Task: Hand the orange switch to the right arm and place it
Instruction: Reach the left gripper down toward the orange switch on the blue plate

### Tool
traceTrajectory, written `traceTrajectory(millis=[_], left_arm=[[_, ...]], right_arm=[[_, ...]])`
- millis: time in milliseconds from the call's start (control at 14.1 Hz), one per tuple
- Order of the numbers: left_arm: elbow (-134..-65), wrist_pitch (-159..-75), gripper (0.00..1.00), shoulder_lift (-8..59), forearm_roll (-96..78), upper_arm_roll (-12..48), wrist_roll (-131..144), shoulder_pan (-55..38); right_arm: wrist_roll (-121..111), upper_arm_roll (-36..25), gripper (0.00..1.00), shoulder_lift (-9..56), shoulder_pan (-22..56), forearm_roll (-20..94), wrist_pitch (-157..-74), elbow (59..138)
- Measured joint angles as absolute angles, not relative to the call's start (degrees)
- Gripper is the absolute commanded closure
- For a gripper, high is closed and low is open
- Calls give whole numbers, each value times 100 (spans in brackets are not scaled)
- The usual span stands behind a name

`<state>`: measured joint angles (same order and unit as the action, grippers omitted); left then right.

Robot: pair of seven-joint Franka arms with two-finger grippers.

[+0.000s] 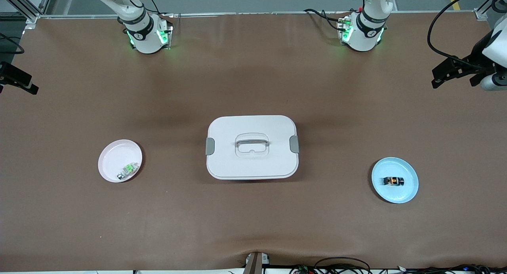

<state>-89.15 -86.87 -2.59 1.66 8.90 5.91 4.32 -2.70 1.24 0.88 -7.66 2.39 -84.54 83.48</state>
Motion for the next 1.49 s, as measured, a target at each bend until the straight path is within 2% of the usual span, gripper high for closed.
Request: traceTrajectory(millis=[780,1488], left_arm=[[-8913,-8687,0,-217,166,887,585,473],[-8947,-9008,0,321,187,863,590,559]], right_arm=[[-578,121,0,88,-763,231,-8502,8348],[-577,85,0,88,-772,233,-8471,8350]])
